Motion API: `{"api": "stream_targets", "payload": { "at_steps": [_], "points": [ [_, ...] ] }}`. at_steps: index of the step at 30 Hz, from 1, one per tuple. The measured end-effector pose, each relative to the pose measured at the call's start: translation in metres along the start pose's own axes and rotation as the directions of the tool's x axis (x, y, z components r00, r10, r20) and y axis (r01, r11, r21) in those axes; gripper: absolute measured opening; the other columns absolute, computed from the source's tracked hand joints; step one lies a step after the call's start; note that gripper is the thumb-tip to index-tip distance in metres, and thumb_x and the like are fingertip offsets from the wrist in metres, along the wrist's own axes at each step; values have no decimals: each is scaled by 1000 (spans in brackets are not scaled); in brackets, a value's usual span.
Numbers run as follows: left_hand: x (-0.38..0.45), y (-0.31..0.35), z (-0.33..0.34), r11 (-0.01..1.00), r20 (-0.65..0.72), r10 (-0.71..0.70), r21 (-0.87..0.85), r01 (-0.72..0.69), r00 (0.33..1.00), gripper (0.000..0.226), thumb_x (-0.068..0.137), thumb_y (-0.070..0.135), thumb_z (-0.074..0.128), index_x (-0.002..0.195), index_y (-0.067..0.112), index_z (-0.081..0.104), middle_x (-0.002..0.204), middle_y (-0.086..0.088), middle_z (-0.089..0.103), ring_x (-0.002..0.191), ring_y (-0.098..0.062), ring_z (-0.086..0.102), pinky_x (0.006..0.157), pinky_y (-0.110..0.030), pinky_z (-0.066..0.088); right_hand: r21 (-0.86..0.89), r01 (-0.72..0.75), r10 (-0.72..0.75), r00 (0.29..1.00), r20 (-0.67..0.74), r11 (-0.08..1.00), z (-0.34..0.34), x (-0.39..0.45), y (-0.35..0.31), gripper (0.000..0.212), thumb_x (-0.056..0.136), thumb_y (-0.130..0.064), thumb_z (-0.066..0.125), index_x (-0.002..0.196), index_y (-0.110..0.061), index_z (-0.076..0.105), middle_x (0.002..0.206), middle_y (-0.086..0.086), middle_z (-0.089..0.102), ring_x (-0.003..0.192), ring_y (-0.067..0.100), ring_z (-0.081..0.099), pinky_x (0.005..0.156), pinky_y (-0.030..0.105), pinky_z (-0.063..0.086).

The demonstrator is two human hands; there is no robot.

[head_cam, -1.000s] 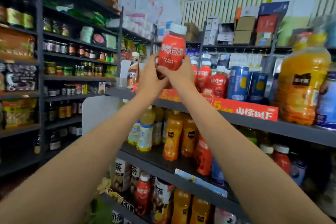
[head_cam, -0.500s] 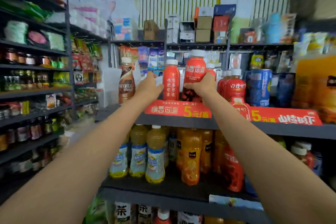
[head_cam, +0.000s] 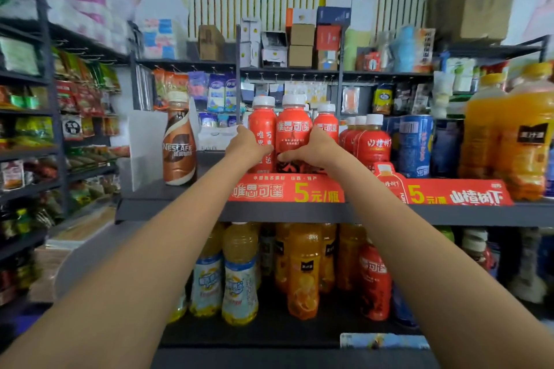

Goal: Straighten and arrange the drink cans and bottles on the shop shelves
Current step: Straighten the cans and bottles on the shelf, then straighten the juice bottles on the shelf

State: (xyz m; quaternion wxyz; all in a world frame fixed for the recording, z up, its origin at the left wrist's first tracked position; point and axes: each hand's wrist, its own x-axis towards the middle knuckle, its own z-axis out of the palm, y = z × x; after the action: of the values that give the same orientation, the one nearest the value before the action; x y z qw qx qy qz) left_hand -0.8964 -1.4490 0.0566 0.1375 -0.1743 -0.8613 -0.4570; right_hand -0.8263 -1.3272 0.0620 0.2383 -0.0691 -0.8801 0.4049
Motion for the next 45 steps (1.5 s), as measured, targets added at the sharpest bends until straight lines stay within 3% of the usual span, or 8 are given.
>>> {"api": "stream_targets", "payload": {
  "at_steps": [9, 19, 23, 26, 30, 33, 36, 45],
  "points": [
    [-5, 2, -2, 992, -3, 46, 116, -46, 999, 69, 89, 31, 59, 140, 3, 22, 134, -17, 47, 119, -32, 51, 97, -41, 43, -74, 15, -18, 999, -43, 997, -6, -6, -5, 85, 73, -22, 79, 137, -8, 25, 134, 10, 46, 123, 28, 45, 95, 36, 40],
    [-14, -13, -38, 990, 173, 140, -8, -140, 975, 50, 89, 24, 61, 130, 5, 42, 123, -11, 57, 111, -26, 57, 95, -38, 46, 3, -5, 5, 1000, 2, 1000, -1, -12, -11, 66, 67, -19, 82, 119, -9, 42, 109, 6, 59, 100, 24, 59, 78, 34, 51],
    [-23, -12, -37, 991, 157, 127, 21, -132, 979, 52, 89, 28, 60, 133, 8, 39, 124, -7, 56, 109, -24, 57, 89, -35, 46, -124, 59, -72, 992, -103, 991, 9, -26, -23, 76, 76, -18, 76, 134, -4, 28, 130, 13, 47, 118, 28, 49, 85, 30, 41],
    [-55, -17, -25, 947, -199, 294, 197, -256, 935, 50, 90, 22, 55, 133, 7, 36, 130, -13, 47, 116, -27, 49, 95, -39, 42, -228, 290, -362, 834, -416, 930, 23, -52, -21, 54, 85, -9, 61, 131, -1, 35, 127, 17, 43, 111, 26, 49, 82, 21, 37],
    [-122, -55, -1, 721, -371, 692, 302, -624, 619, 33, 81, 10, 46, 113, 6, 52, 114, -12, 52, 106, -21, 45, 90, -32, 35, -301, 667, -709, 500, -496, 681, 67, -117, 19, 22, 81, 3, 46, 100, 3, 57, 97, 15, 55, 91, 21, 50, 79, 25, 42],
    [-156, -109, 28, 604, -154, 789, 369, -706, 594, 30, 75, 11, 48, 104, 9, 53, 103, -11, 55, 96, -21, 44, 80, -32, 33, -329, 637, -717, 614, -331, 697, 109, -154, 79, 18, 79, 0, 47, 91, 1, 59, 93, 16, 55, 88, 24, 49, 76, 31, 43],
    [-180, -158, 50, 677, -15, 682, 390, -624, 731, 29, 78, 17, 40, 103, 11, 53, 103, -10, 54, 96, -21, 43, 80, -34, 38, -363, 510, -603, 767, -219, 780, 137, -172, 131, 19, 81, -8, 41, 89, -3, 58, 94, 15, 54, 88, 25, 49, 72, 39, 47],
    [-188, -191, 65, 762, 110, 501, 414, -498, 859, 28, 81, 4, 54, 109, 4, 55, 109, -14, 50, 104, -33, 48, 87, -42, 37, -350, 48, -144, 957, -252, 935, 145, -181, 186, 26, 85, -4, 55, 109, 3, 53, 117, 21, 48, 109, 36, 45, 93, 41, 41]
  ]
}}
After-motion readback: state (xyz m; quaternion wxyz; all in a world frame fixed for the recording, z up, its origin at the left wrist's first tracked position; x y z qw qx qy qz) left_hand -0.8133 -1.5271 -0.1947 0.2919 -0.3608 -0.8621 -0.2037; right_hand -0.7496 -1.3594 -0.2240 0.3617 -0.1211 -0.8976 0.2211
